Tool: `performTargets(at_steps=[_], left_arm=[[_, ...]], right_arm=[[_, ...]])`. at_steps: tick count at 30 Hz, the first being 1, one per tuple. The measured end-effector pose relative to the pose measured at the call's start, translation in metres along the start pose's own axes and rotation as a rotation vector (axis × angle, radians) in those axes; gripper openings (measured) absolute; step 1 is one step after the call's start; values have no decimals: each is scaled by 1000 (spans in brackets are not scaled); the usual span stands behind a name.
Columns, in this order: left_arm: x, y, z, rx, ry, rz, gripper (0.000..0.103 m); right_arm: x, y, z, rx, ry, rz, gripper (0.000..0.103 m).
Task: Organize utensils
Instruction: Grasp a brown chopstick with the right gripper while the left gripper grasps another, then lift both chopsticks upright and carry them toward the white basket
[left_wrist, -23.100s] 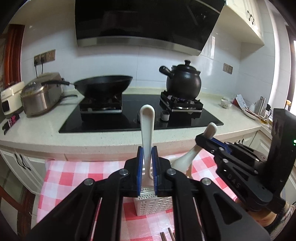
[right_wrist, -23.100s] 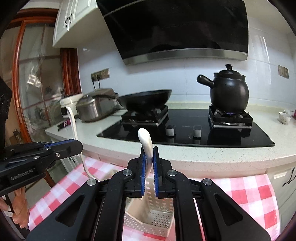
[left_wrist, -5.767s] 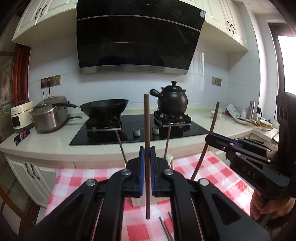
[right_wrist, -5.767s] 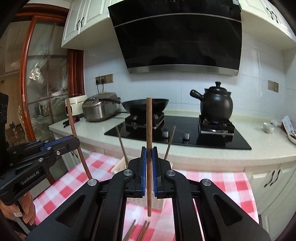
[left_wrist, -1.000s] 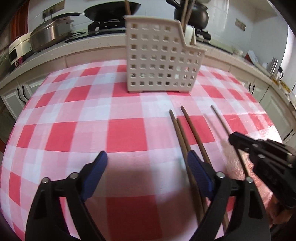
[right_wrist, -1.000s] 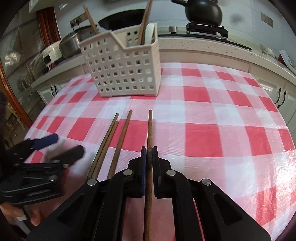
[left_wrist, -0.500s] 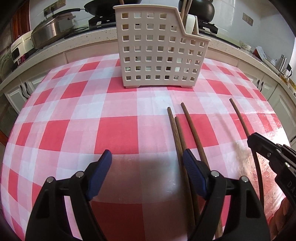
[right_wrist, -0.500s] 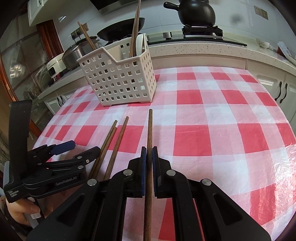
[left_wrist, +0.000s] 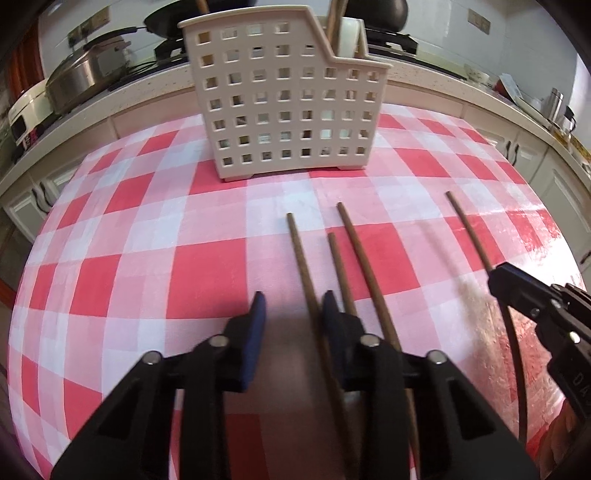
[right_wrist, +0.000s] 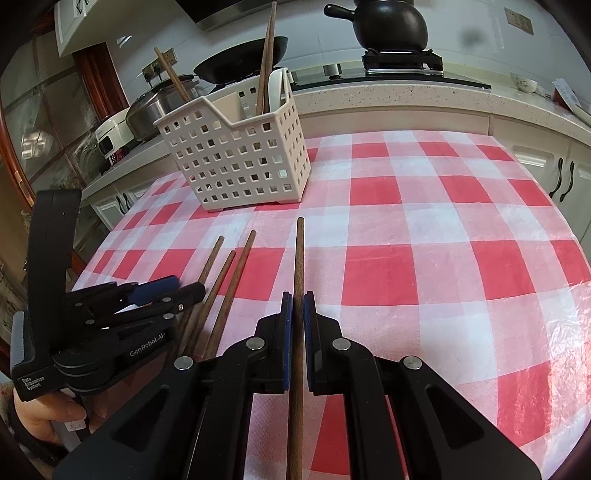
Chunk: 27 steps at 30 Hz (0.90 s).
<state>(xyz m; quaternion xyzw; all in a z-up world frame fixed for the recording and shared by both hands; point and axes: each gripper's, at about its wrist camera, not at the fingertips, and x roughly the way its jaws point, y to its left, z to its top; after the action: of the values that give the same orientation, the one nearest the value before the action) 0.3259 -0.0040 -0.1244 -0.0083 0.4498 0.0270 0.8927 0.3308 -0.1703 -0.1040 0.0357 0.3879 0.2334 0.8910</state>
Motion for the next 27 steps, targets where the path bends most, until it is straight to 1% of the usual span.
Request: performTargets(at_steps=[2,4,11,17,22,27], left_arm=[[0,-2,-1,13,-3,-6,13],[-1,-4,-1,25,-5,-9,9],[-2,-1,-3,21,-9,-32,7],[-10,6,-10,5,-29,-56,6],[-32,15,-8,-21,-98,-80,6],[-62,24,-2,-41,-168,-95,6]], right_arm=[[0,1,0,-3,2,1,7],[1,2,0,-3,3,0,7],[7,4,-1,-5,26,-11,7],[6,7,1,-9,15,-35,7],[-2,11,5,-14,-19,-25,7],[-19,22,18,-38,-81,-9,7]])
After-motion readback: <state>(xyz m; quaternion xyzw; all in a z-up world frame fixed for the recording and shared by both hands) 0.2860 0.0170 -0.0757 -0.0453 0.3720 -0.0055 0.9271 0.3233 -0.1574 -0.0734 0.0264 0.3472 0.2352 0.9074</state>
